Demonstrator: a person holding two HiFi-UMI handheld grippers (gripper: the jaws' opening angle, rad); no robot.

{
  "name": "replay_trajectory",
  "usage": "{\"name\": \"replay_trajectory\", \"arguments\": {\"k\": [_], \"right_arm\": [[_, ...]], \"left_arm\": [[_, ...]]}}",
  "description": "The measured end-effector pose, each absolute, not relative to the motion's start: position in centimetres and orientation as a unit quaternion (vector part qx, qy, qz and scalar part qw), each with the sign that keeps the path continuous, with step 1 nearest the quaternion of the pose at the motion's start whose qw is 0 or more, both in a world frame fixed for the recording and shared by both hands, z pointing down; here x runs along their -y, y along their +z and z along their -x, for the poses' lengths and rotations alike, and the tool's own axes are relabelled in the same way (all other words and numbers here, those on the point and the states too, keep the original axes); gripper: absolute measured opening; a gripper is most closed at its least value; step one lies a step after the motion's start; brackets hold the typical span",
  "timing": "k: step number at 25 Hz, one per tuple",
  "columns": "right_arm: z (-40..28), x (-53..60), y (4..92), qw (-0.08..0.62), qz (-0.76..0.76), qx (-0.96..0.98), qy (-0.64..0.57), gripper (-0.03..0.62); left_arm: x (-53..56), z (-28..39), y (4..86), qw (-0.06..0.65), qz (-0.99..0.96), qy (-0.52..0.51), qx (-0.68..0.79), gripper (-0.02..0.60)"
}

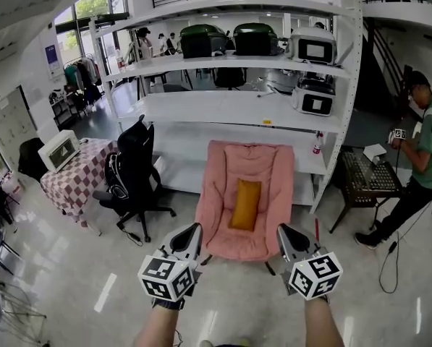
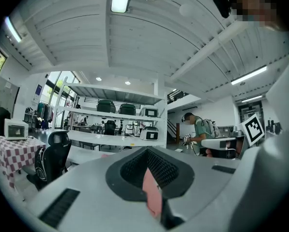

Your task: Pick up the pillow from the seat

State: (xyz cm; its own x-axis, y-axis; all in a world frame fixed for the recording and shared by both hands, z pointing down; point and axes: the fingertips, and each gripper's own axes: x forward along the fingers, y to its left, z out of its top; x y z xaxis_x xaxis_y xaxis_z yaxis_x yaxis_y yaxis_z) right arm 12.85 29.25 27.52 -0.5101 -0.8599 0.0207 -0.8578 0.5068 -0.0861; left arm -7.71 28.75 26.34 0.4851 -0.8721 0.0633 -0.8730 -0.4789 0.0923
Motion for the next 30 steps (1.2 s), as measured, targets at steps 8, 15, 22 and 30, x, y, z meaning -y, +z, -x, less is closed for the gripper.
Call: {"name": "replay_trajectory", "arguments": {"k": [8, 15, 22, 30], "right_arm": [[-15.6, -28.5, 28.9, 0.024, 0.491, -0.869, -0.055, 0.003], [-16.3, -26.4, 29.8, 0.019, 0.492, -0.868, -0.059, 0.003], [-15.5, -21.8, 31.5, 0.002, 0.494, -0.867, -0.067, 0.005], [-13.2, -13.5, 32.3, -0.012, 0.505, -0.86, -0.07, 0.003]], "left_arm": [[-28.3, 4.9, 27.5, 0.054, -0.855, 0.011, 0.516, 0.003], [-26.1, 3.9, 28.4, 0.053, -0.855, 0.014, 0.515, 0.003], [-21.0, 4.3, 30.0, 0.058, -0.856, 0.015, 0.513, 0.003], [-12.0, 6.6, 30.8, 0.061, -0.86, 0.016, 0.506, 0.003]]}}
